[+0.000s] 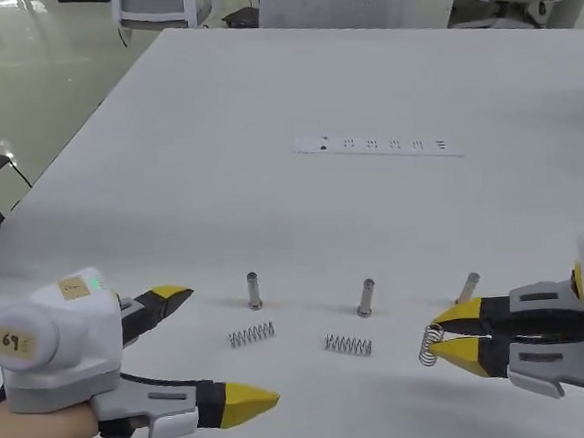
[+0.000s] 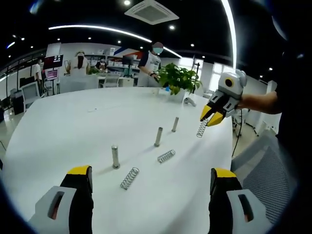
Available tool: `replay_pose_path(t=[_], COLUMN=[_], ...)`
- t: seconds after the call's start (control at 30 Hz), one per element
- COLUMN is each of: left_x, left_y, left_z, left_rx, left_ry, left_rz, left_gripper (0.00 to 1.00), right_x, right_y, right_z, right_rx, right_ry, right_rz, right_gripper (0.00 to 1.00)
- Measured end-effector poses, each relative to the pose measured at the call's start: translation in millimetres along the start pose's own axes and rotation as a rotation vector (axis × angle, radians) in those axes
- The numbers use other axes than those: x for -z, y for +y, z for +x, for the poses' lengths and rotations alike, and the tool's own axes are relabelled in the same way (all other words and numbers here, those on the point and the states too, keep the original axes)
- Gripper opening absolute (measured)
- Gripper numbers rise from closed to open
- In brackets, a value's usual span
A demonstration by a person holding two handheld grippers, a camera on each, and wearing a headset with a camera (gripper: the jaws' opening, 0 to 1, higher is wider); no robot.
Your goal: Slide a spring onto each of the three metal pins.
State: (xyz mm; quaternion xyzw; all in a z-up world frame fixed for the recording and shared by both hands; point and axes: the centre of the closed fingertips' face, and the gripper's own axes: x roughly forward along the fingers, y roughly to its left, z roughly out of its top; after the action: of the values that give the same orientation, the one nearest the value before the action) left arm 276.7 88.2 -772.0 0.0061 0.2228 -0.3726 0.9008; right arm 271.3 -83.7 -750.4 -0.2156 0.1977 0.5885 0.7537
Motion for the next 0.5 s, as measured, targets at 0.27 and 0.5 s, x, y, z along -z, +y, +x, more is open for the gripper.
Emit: replay_pose_path(t=[0.27,0.5], left_x=[2.9,3.1], left_y=[1.8,3.2], left_z=[-1.3,-2.5], left_rx=[-0.004,-0.01], left_ry=[0.008,0.01], left_rz=[-0.007,-0.008], left_gripper=[0.98,0.98], right_x=[14.4,25.9], right_y=[-16.9,-31.0], right_z=[-12.2,-24.6], right_rx=[0.054,0.108], right_ry=[0.024,0.029], right_rz=[0.026,0.056], right_gripper=[0.07,0.07])
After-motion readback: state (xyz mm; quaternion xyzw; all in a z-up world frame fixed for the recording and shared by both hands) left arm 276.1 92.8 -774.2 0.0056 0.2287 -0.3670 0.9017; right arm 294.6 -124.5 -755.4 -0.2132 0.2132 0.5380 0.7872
